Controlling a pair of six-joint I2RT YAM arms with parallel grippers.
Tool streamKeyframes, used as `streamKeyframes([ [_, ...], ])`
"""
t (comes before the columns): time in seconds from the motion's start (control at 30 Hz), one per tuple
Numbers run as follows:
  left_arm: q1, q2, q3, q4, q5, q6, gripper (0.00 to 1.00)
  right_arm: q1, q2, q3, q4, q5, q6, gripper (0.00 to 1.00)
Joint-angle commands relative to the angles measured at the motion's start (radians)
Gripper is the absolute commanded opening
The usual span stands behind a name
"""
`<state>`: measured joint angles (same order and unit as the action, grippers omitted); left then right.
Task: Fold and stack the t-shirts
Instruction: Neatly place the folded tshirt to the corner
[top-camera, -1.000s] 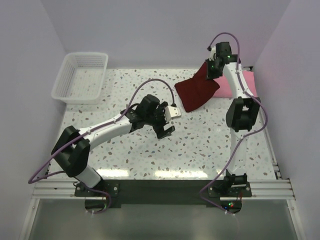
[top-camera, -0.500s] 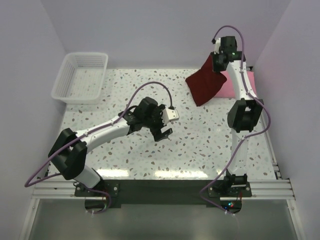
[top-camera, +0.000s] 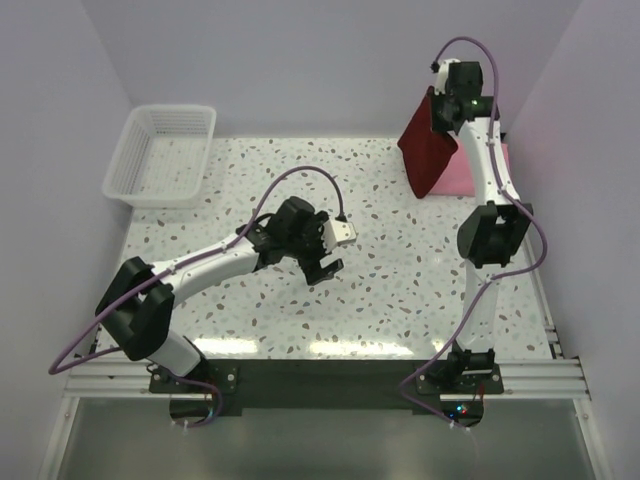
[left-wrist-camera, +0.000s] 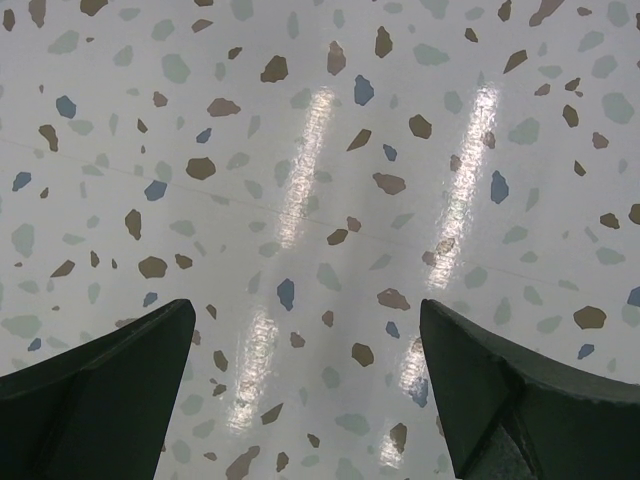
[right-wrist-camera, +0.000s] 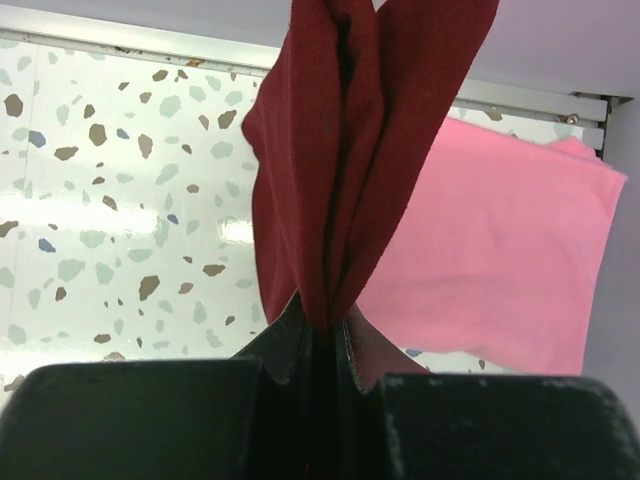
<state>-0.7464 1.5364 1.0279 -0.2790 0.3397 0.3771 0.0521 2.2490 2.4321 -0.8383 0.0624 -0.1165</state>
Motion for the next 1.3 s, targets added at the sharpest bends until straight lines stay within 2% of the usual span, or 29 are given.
streamKeyframes([
  [0.0,0.002,-0.042,-0.012,0.011,-0.002,0.002,1.00,0.000,-0.097,0.065,0.054,0.022,-0.005,0.00],
  [0.4,0.002,-0.045,-0.015,0.009,-0.010,0.013,1.00,0.000,-0.108,0.099,0.048,0.028,-0.008,0.00],
  [1.1,0.004,-0.027,0.003,-0.019,-0.011,0.016,1.00,-0.049,-0.069,-0.002,0.125,0.045,-0.023,0.00],
  [1.27,0.002,-0.015,0.023,-0.034,-0.010,0.017,1.00,-0.097,-0.060,-0.030,0.151,0.028,-0.048,0.00],
])
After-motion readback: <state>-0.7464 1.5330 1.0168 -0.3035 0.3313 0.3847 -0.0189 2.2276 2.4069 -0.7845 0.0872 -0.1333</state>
